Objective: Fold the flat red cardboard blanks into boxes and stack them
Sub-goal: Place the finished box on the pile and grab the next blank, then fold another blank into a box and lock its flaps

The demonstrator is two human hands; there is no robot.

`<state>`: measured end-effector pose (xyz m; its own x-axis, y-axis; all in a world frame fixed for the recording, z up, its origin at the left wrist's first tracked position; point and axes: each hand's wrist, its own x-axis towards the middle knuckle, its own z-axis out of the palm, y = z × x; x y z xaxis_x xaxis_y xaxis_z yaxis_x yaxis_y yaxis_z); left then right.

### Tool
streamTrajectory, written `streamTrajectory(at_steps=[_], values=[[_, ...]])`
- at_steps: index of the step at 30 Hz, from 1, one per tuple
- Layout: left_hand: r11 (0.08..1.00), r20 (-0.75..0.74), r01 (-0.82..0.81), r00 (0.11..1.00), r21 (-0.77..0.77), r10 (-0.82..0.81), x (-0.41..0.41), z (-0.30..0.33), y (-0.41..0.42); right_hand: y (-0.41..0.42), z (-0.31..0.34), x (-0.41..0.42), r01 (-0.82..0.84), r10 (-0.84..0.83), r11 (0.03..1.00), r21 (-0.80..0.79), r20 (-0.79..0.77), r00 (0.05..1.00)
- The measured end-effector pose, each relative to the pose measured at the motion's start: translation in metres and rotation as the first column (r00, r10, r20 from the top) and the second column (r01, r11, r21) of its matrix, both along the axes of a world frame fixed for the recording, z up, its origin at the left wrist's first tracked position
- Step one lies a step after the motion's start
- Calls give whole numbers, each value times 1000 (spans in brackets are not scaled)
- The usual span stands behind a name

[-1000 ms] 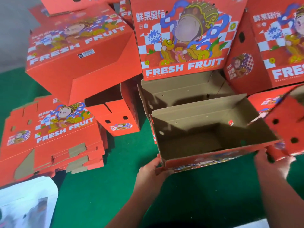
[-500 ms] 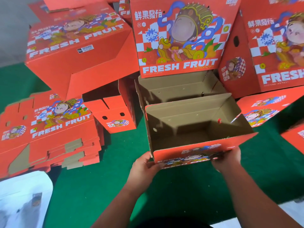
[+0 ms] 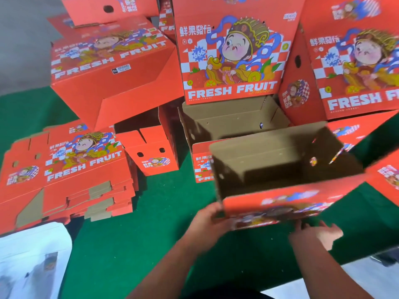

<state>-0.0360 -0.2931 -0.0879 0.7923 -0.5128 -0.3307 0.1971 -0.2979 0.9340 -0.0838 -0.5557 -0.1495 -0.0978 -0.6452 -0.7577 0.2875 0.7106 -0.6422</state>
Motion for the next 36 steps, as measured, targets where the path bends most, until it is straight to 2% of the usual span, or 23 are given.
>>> streamTrajectory(at_steps=[1,3,4,5,6,7,9,11,13,16,18,23,29,36], values=[[997,5,46,999,-61,-46,0,5,-20,-3,-1,0,32,-32,999,7,-1,999],[961,-3,242,970,-134,-244,1,22,-58,1,1,3,-40,41,999,21,-85,996],[929,4,360,933,-89,-361,3,28,-74,8,2,6,-110,114,993,47,-87,990],[905,42,425,904,20,-425,4,32,-85,18,2,10,-207,211,973,99,-30,977],[899,106,412,897,149,-429,6,35,-91,29,2,11,-314,302,933,177,89,949],[910,169,340,908,235,-383,7,37,-93,38,0,12,-413,356,879,241,247,901],[960,163,181,962,213,-217,7,32,-87,39,-2,13,-512,340,809,290,480,809],[986,58,65,996,152,-74,8,19,-72,19,0,19,-462,282,856,233,539,794],[984,-30,-52,998,168,58,11,7,-55,8,13,31,-391,264,911,133,540,799],[958,-42,-240,968,157,249,19,-5,-34,35,16,47,-490,446,871,-15,442,778],[946,-46,-295,952,136,303,23,-7,-25,67,18,60,-588,561,807,-57,384,733],[915,-39,-388,918,107,394,34,-5,-5,119,33,79,-807,798,572,-148,330,504],[843,-98,-537,837,37,538,41,3,36,194,33,90,-925,923,303,-229,314,224],[702,-142,-712,692,23,707,61,8,117,280,48,123,-969,985,89,-231,166,51]])
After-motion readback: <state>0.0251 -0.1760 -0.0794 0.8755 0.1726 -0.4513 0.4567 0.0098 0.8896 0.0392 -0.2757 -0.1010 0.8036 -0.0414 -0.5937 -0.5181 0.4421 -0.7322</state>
